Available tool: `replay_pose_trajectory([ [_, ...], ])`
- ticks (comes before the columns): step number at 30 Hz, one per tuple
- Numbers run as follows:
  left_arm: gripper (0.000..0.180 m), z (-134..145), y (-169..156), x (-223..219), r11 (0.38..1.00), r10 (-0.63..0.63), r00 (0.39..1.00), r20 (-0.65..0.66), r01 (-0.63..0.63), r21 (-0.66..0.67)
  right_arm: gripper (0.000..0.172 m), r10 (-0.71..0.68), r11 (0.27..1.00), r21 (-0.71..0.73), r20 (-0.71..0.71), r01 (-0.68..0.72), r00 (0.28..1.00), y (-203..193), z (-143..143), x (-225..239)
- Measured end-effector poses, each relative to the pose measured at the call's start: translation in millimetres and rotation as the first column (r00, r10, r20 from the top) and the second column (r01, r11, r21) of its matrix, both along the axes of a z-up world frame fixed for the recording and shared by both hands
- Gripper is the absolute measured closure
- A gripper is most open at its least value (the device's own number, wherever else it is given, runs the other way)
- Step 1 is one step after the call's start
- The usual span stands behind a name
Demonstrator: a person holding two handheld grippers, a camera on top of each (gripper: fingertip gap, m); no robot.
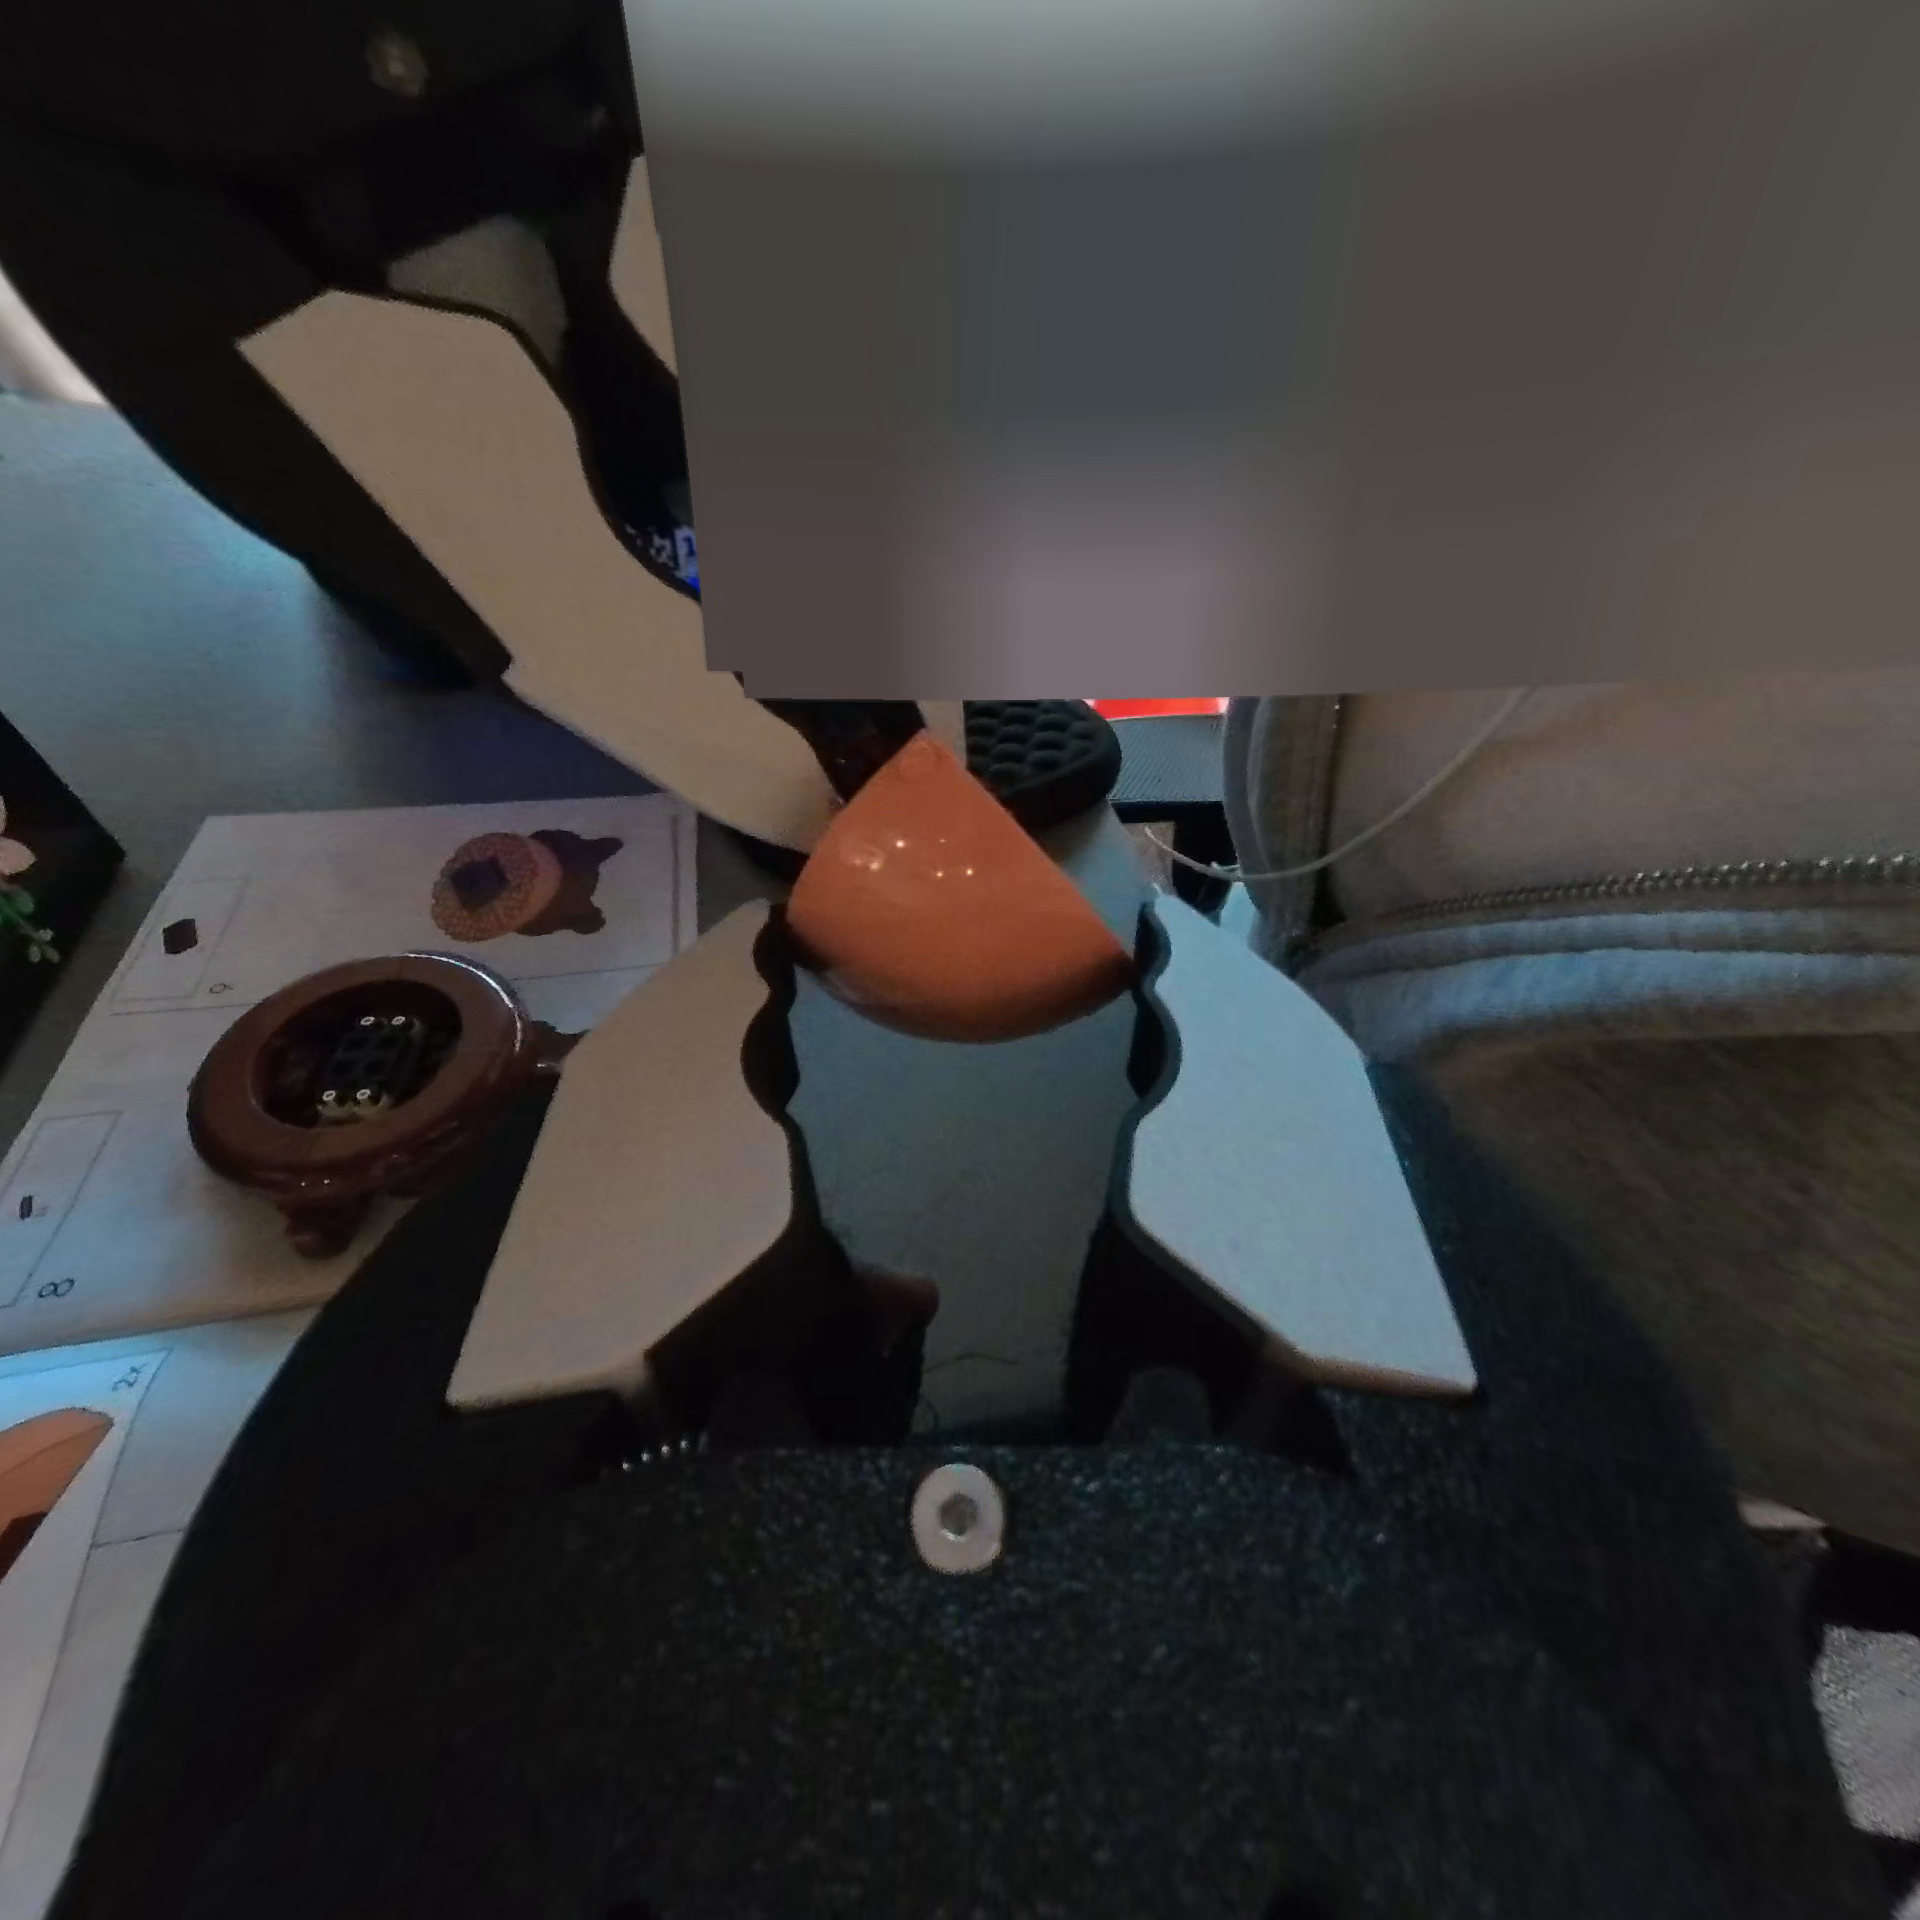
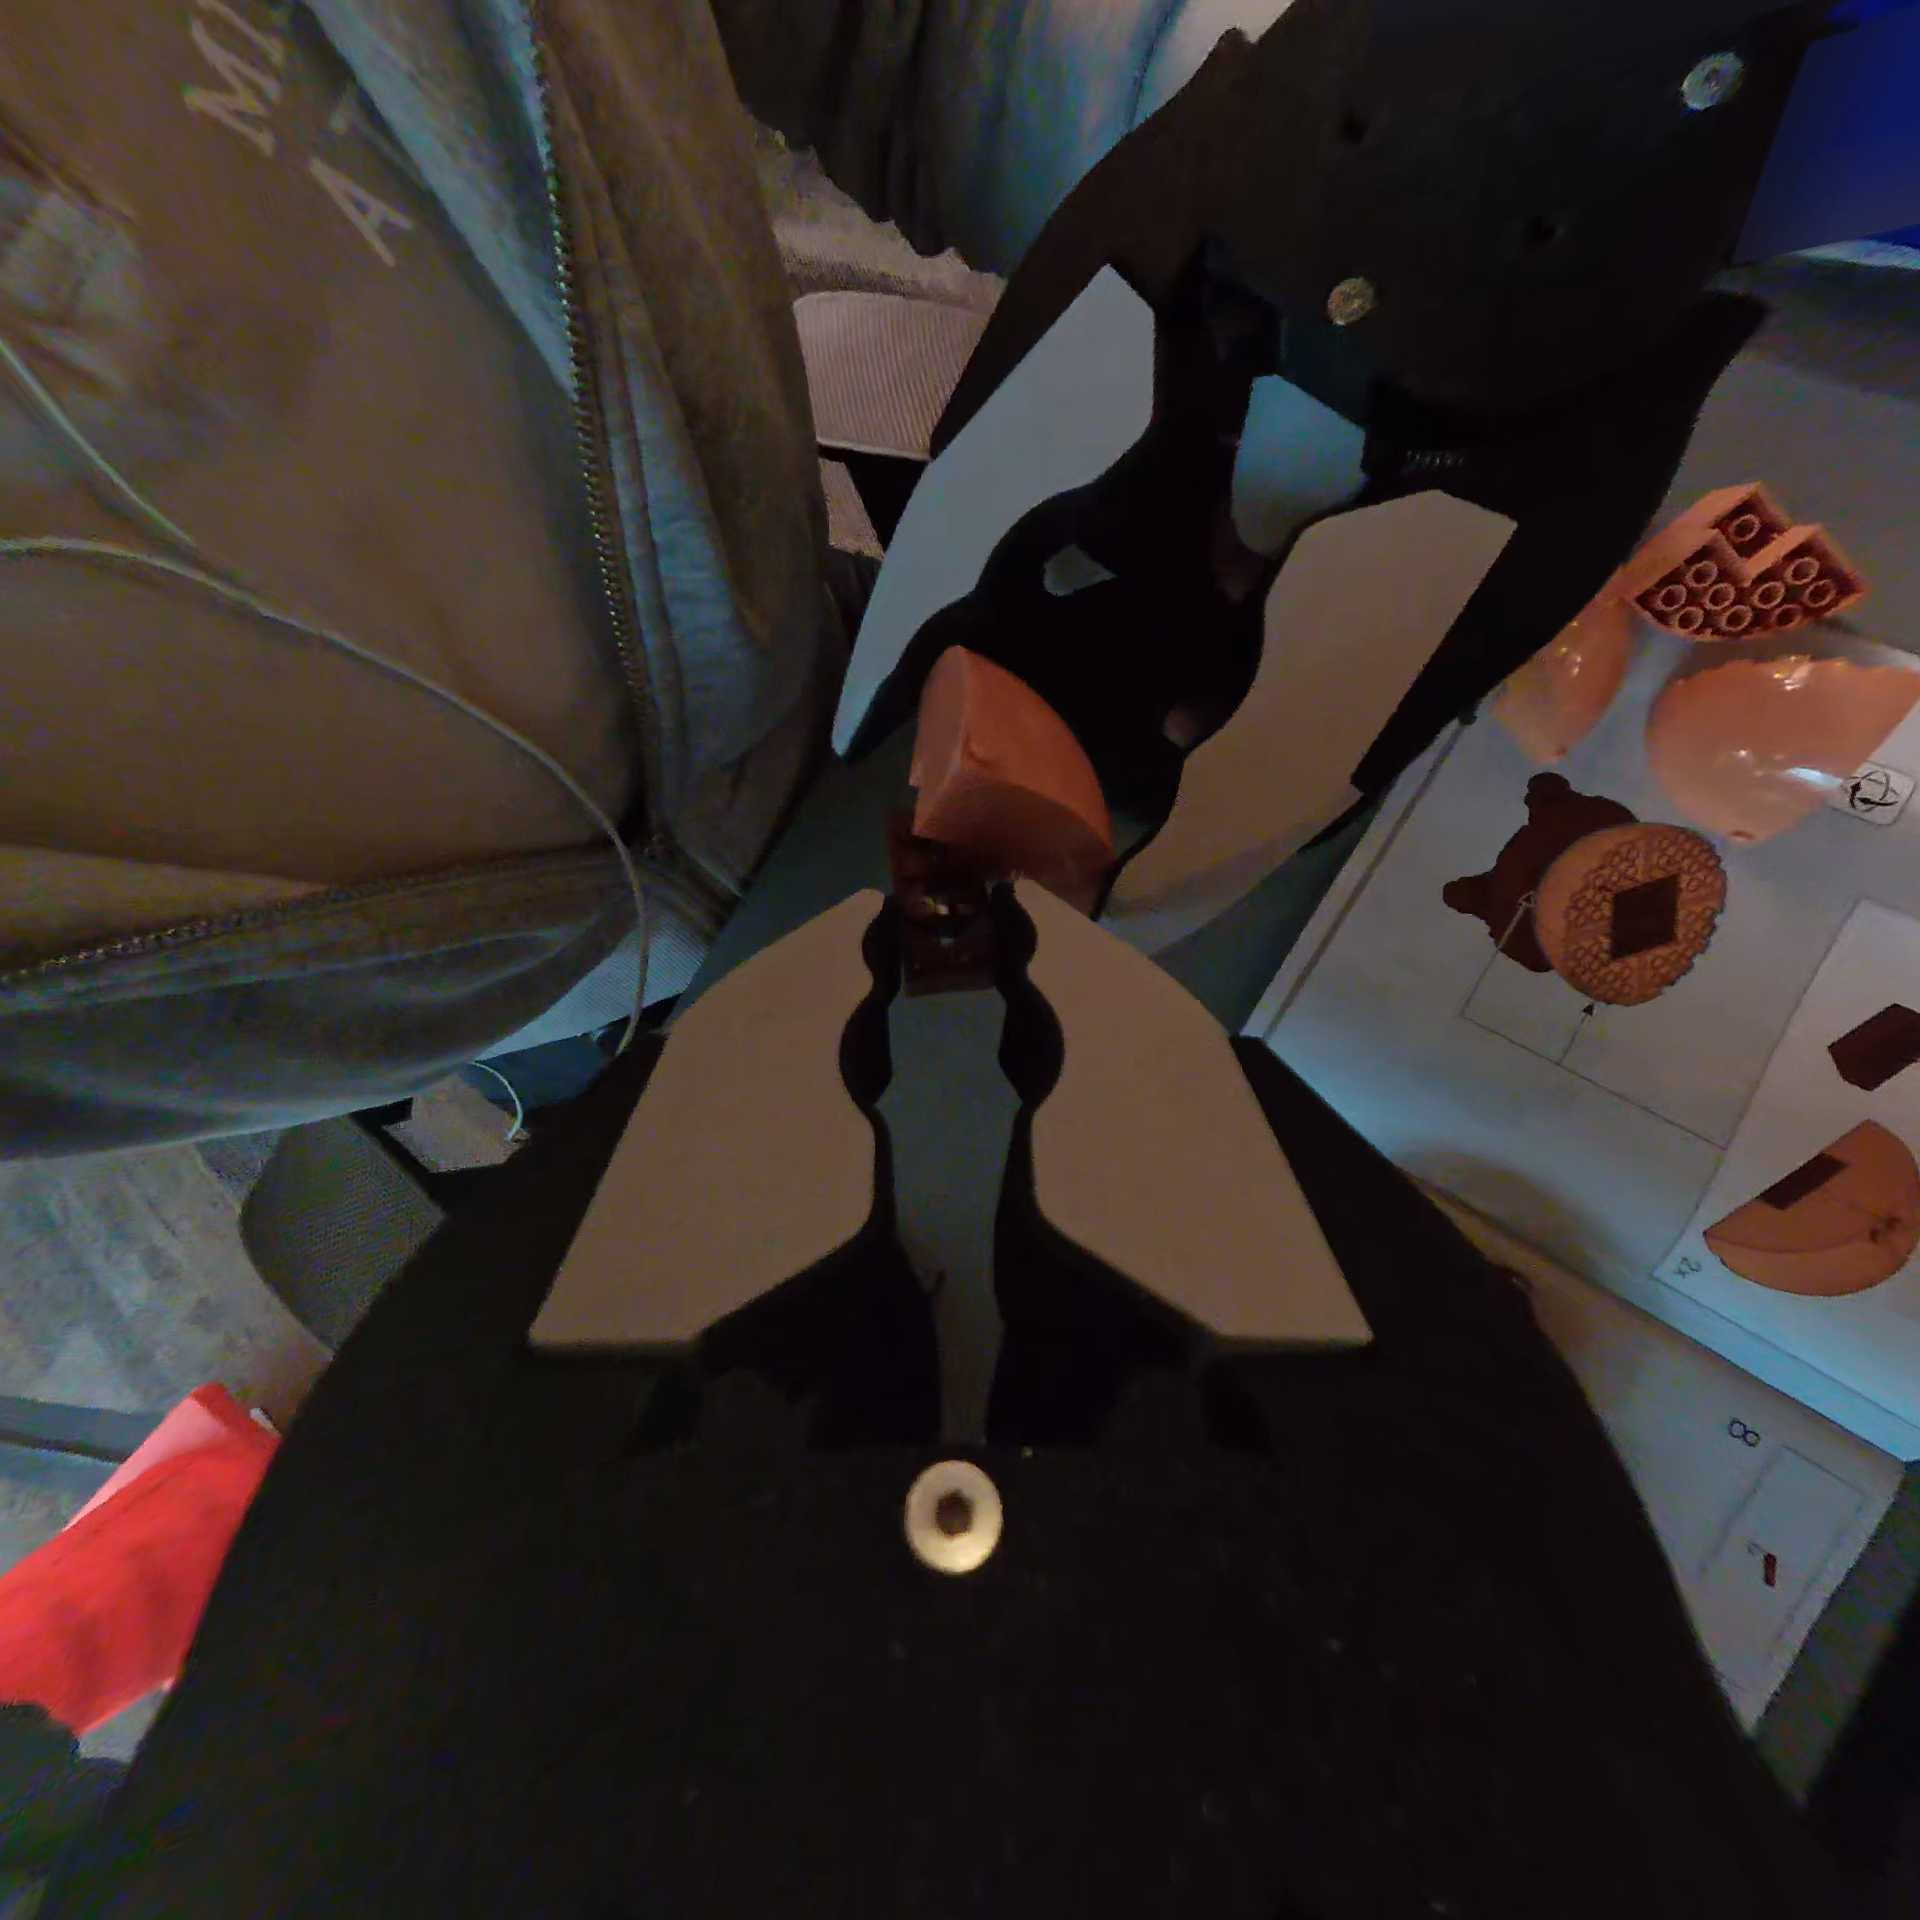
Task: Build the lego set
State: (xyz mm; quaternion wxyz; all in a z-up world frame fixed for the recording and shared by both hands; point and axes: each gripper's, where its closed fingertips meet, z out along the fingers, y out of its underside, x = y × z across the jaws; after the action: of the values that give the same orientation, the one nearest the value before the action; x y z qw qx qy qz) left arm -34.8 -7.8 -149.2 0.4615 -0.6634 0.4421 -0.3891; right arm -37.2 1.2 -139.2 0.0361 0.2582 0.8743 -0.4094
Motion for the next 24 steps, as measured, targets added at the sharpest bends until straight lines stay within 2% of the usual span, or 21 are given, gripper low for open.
replay_pose_trajectory([
  [6,0.118,0.8,1.4,-0.9,0.999,-0.003,1.000,-0.010,0.003,0.040,0.157,-0.009,0.999,-0.042,-0.029,0.008,1.000,-0.9,8.2,0.3],
  [15,0.118,0.5,7.7,-6.1,0.991,0.058,0.997,-0.046,-0.052,0.126,0.157,-0.112,0.986,-0.136,-0.091,0.099,0.990,1.7,7.7,-4.8],
  [21,0.118,-13.2,5.7,-5.3,0.990,0.053,0.980,-0.189,-0.026,0.139,0.157,-0.150,0.979,-0.167,-0.189,0.118,0.970,-3.9,0.5,-6.7],
  [24,0.118,-29.9,7.3,-7.9,0.989,0.059,0.938,-0.341,-0.008,0.148,0.157,-0.163,0.984,-0.108,-0.216,0.143,0.963,-3.1,-13.3,-6.1],
])
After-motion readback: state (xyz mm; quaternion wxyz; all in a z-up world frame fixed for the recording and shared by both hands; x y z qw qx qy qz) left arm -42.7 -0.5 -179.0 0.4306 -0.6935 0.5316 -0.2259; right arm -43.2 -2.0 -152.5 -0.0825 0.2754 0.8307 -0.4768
